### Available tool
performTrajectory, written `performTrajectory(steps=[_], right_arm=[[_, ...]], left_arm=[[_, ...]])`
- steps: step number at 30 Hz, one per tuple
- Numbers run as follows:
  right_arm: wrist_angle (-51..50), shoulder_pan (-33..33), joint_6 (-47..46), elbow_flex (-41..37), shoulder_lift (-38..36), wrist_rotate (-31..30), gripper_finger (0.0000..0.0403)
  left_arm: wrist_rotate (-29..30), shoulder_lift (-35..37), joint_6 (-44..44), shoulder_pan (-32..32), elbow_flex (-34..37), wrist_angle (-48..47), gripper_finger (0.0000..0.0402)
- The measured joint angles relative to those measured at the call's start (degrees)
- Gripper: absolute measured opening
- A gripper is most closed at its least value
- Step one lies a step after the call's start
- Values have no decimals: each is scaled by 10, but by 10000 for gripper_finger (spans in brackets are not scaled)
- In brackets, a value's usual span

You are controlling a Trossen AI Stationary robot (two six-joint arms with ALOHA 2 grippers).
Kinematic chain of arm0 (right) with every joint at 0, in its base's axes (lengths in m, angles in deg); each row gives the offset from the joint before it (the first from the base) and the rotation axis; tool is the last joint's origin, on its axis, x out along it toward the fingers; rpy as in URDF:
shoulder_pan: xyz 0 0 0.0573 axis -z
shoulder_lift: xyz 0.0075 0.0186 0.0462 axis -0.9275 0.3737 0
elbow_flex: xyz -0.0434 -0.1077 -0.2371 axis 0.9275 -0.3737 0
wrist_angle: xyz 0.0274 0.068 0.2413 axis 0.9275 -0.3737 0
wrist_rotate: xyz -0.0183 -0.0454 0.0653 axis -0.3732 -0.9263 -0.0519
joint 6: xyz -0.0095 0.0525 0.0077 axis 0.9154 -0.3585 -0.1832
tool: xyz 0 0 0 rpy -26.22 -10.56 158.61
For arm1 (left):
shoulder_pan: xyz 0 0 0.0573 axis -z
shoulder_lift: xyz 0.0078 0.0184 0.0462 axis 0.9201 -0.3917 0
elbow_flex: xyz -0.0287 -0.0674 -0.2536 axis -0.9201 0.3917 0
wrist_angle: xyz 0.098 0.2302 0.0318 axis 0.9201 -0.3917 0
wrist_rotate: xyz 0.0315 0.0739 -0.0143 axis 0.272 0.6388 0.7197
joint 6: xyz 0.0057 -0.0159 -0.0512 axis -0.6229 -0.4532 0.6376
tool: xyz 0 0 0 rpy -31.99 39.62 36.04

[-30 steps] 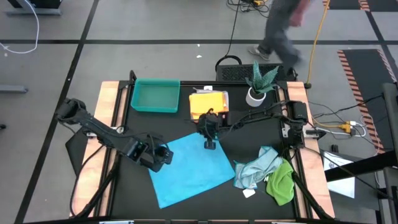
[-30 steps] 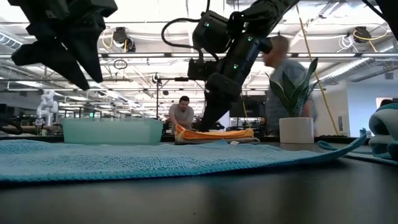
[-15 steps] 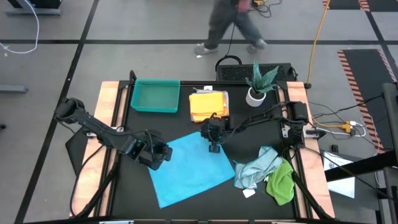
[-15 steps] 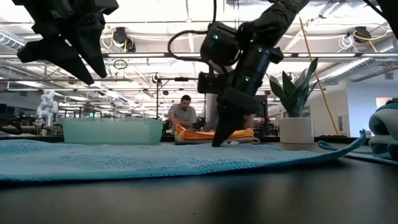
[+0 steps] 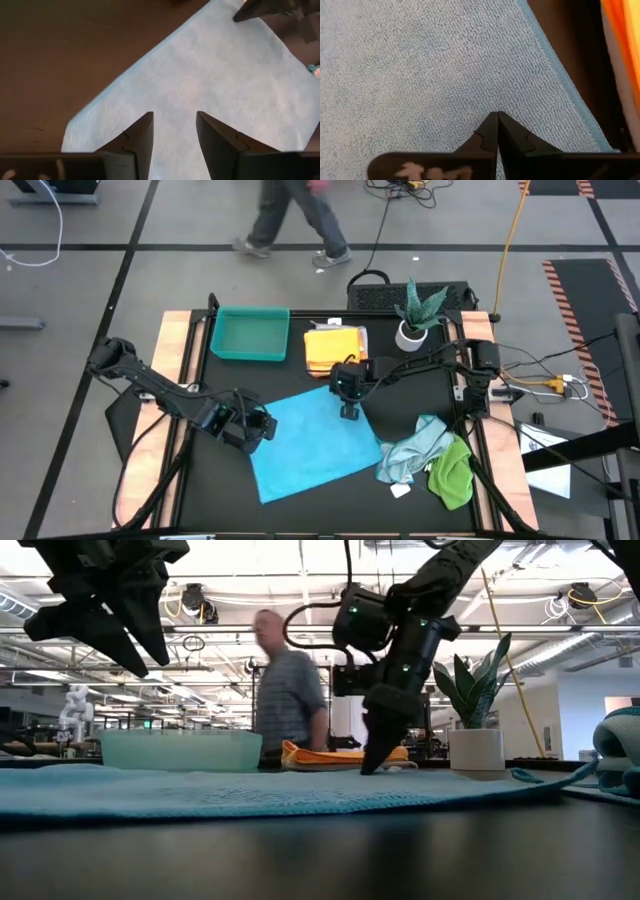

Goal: Fold microfiber towels
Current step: Fold the blue microfiber towel

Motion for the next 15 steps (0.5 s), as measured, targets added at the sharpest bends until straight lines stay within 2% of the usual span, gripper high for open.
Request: performTrajectory(steps=[10,15], right_arm=[[-5,-46,-179,-106,-140,0,0],[55,-54,-214,-156,-209,-32,0]], left_arm=[[-1,0,-3,-3,0,-26,149],[-1,0,-4,-3,0,-27,149]])
